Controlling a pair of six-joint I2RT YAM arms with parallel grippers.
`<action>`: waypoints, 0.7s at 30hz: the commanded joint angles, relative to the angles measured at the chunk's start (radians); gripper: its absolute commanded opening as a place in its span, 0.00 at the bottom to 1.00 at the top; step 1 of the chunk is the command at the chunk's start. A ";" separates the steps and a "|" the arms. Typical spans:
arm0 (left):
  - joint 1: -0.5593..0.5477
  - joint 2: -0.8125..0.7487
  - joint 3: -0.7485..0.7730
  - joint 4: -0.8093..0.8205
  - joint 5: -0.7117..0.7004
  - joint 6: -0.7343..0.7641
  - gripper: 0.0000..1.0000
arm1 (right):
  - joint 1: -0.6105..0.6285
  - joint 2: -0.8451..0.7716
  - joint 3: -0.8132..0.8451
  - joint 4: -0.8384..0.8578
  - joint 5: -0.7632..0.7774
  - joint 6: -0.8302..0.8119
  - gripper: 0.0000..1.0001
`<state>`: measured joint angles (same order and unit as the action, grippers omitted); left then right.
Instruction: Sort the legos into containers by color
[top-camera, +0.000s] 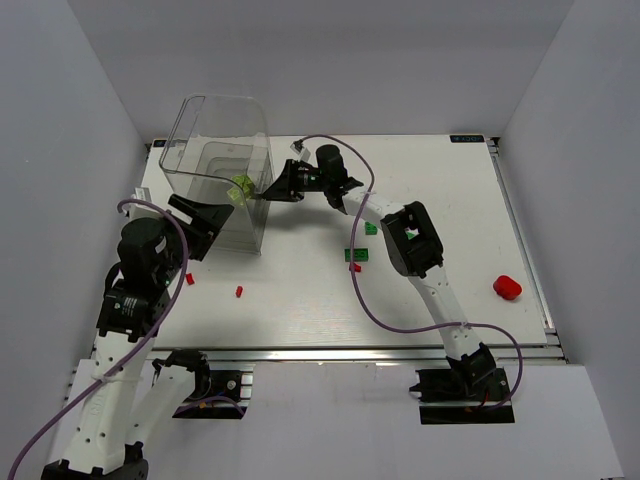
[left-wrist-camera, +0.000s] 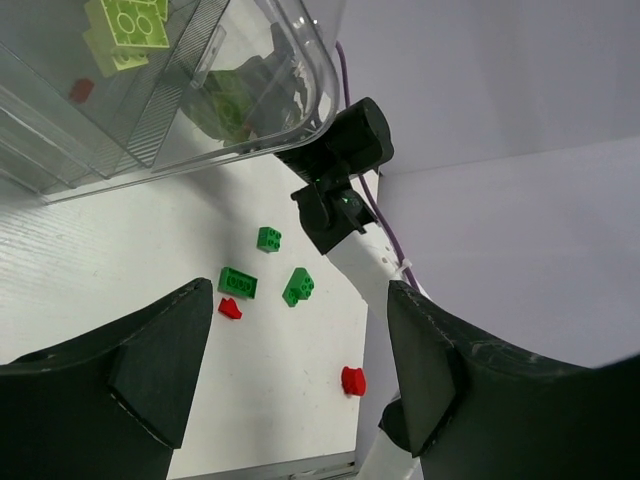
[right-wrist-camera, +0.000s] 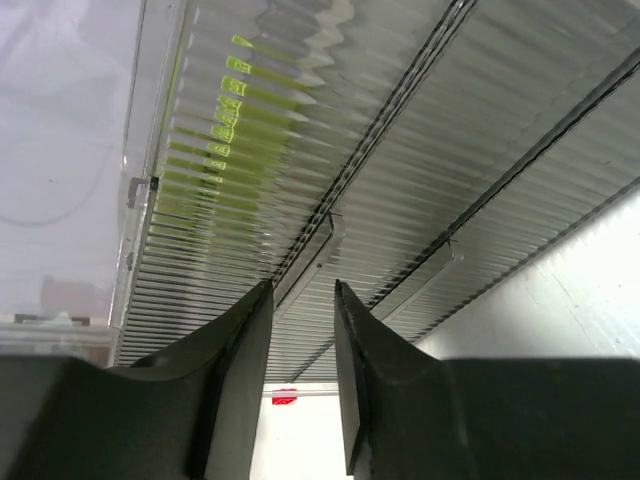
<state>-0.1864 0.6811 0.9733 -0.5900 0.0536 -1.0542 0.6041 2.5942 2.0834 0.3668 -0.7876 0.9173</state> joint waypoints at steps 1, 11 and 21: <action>0.002 -0.008 -0.016 0.022 0.008 -0.012 0.80 | 0.008 0.010 0.046 0.066 -0.002 0.017 0.35; -0.007 0.008 -0.016 0.018 0.020 -0.012 0.78 | 0.011 0.027 0.052 0.129 -0.021 0.034 0.19; -0.007 0.002 -0.059 0.018 0.009 -0.035 0.73 | -0.024 -0.051 -0.103 0.228 -0.070 0.038 0.00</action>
<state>-0.1894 0.6895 0.9375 -0.5819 0.0635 -1.0760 0.5934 2.6045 2.0476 0.4816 -0.8158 0.9924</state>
